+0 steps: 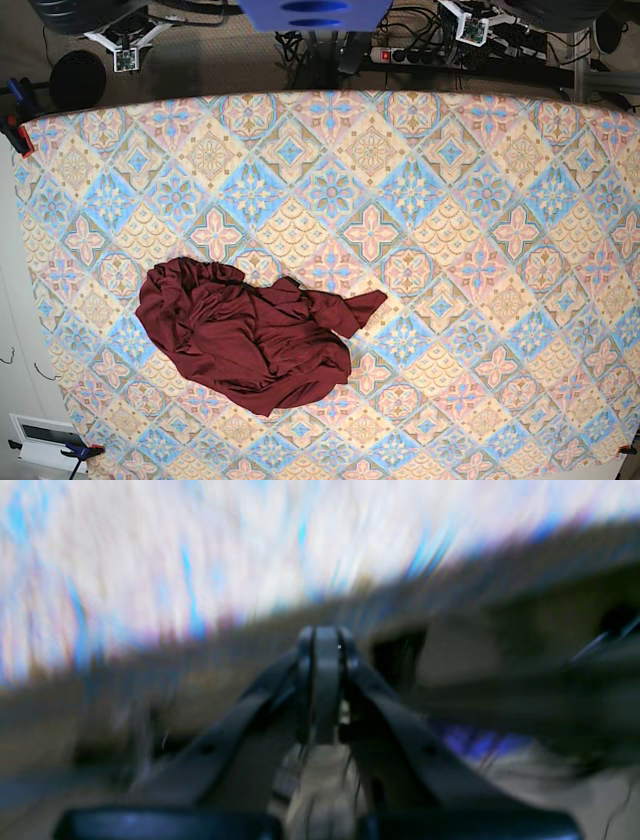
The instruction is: Layout the t-shirt on the table in an organized manner, then fold the t-shirt properly
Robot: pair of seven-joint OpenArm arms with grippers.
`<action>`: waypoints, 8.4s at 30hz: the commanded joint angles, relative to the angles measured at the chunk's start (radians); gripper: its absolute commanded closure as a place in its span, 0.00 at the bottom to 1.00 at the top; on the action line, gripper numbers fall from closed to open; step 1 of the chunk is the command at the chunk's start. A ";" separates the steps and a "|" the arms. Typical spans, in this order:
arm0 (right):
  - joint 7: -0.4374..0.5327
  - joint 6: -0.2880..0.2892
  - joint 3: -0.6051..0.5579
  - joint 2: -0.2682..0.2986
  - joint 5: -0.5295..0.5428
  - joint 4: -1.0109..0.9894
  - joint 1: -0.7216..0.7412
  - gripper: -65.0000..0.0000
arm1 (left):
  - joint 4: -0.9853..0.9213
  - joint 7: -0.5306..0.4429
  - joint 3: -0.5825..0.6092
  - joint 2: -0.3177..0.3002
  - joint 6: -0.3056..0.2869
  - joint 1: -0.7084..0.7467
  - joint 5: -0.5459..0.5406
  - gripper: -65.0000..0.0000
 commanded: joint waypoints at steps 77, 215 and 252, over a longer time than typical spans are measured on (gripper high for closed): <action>-0.347 -0.010 -0.304 0.005 0.003 0.101 0.646 0.94 | -1.135 0.663 0.133 0.372 -0.004 -1.687 -0.001 0.32; -0.352 -0.010 -0.206 0.011 0.003 0.102 0.717 0.94 | -1.531 0.637 -0.722 0.008 -0.385 -1.835 -0.241 0.24; -0.378 -0.010 0.328 0.060 0.288 0.093 0.721 0.94 | -0.610 1.107 0.562 0.418 -0.426 -1.339 -0.429 1.00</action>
